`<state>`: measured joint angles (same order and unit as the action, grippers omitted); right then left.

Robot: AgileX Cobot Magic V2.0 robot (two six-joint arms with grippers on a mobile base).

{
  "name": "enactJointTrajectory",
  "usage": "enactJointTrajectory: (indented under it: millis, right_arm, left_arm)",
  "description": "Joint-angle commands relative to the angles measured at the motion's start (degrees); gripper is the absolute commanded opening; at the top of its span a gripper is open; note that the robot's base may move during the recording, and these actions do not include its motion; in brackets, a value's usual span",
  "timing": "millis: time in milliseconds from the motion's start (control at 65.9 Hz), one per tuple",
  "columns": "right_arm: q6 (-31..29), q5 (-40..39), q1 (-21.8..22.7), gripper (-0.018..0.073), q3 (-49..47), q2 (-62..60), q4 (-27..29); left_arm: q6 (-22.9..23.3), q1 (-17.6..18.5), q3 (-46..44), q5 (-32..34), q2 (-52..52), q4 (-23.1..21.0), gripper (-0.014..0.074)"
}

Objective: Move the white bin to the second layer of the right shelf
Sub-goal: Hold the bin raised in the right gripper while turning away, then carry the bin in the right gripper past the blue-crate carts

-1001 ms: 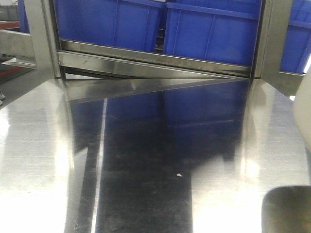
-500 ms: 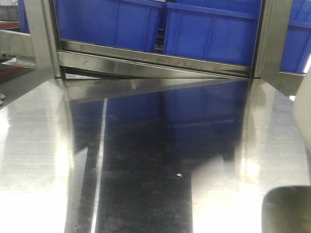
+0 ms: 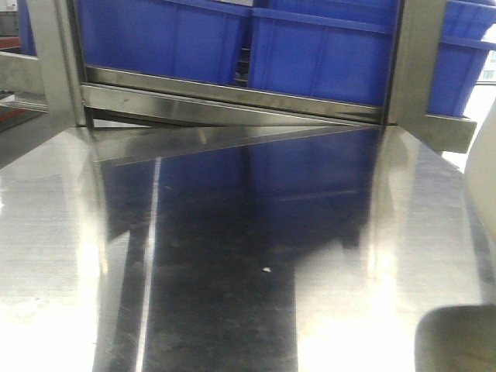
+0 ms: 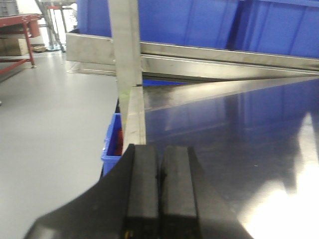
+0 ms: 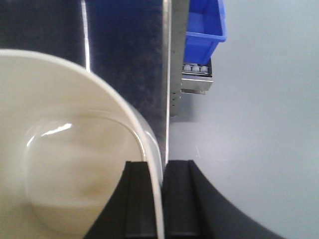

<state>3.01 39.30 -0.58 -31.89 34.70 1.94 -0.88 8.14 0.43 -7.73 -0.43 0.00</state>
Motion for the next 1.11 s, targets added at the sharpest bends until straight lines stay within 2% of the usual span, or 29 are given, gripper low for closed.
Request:
enactJointTrajectory:
  millis: [0, 1092]
  right_arm:
    - [-0.37, -5.06, 0.16, 0.0046, -1.63, 0.06, 0.02]
    - [-0.37, -5.00, 0.16, 0.0046, -1.63, 0.06, 0.02]
  left_arm:
    - [0.17, 0.20, 2.11, 4.98, -0.87, 0.00, 0.0085]
    - [0.17, 0.20, 2.11, 4.98, -0.87, 0.00, 0.0085]
